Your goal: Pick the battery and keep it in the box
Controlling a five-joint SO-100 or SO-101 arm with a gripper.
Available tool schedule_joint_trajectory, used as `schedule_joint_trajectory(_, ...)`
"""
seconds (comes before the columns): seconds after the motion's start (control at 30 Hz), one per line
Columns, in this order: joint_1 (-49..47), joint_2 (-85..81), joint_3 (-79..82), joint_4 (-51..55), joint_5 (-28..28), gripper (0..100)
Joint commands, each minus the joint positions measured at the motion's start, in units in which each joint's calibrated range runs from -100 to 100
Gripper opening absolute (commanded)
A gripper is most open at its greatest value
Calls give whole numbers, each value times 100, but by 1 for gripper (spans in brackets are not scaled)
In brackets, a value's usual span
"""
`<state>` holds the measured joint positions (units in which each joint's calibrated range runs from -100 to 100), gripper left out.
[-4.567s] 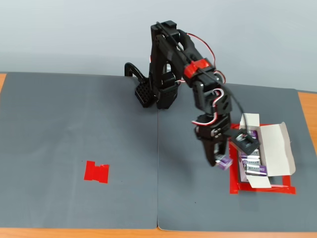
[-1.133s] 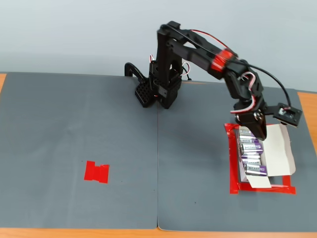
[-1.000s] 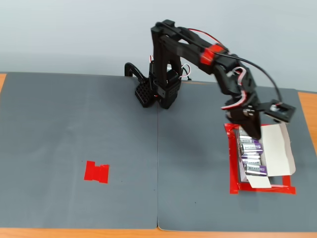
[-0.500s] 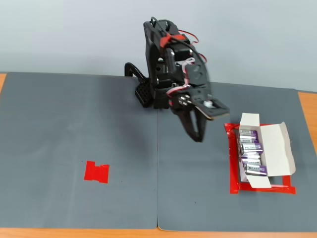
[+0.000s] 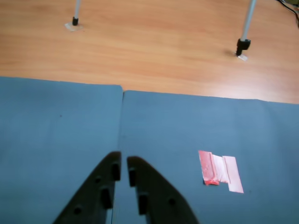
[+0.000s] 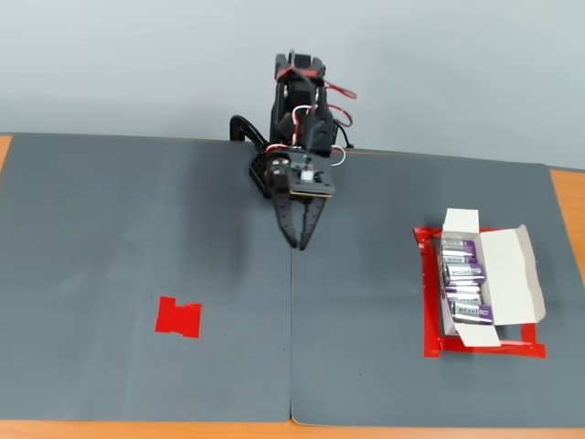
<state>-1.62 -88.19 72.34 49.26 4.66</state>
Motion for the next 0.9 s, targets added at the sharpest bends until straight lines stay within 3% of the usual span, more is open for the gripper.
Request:
schedule_joint_trajectory(0.0, 143, -630, 532, -48, -21, 2)
schedule_joint_trajectory(0.53, 61, -1130, 2658, 134, -219, 2)
schedule_joint_trajectory(0.87, -170, -1139, 2522, 1011, -182, 2)
